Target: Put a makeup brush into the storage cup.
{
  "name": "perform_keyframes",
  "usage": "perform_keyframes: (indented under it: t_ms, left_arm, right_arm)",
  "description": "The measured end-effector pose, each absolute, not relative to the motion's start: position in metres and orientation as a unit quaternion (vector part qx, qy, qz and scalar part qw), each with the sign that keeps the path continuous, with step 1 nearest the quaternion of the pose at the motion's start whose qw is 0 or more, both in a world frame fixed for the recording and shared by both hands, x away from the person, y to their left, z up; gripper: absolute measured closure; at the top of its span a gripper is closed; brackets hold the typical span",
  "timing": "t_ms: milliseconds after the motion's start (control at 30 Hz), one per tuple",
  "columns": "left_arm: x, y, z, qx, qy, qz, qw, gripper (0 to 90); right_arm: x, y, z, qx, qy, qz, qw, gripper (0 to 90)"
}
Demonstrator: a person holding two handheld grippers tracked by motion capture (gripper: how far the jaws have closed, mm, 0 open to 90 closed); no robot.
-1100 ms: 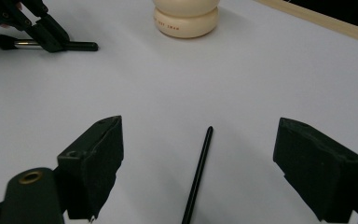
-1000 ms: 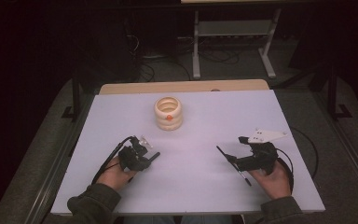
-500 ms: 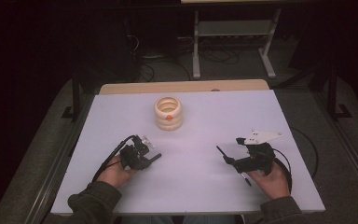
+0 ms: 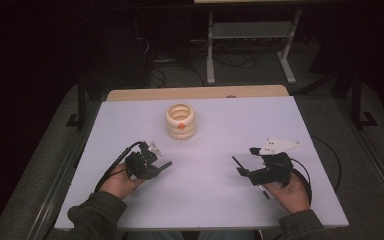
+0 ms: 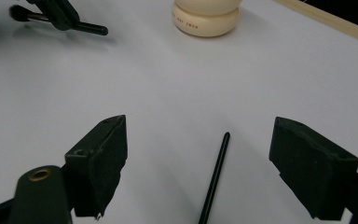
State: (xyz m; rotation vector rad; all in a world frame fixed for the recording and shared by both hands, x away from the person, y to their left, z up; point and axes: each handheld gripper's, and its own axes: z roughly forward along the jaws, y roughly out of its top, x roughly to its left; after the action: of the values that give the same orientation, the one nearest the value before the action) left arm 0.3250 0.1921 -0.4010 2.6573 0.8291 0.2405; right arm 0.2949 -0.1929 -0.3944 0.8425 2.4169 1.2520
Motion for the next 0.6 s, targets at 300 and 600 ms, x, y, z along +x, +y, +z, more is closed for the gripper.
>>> perform_keyframes:
  t_ms: [300, 600]
  left_arm:
    - [0.322, 0.195, -0.384, 0.936, 0.284, 0.091, 0.189, 79.8]
    - [0.322, 0.194, -0.361, 0.936, 0.269, 0.098, 0.204, 79.8]
  right_arm:
    - [0.295, -0.181, -0.387, 0.28, 0.846, 0.432, 0.139, 15.6]
    - [0.299, -0.173, -0.37, 0.258, 0.854, 0.438, 0.114, 15.8]
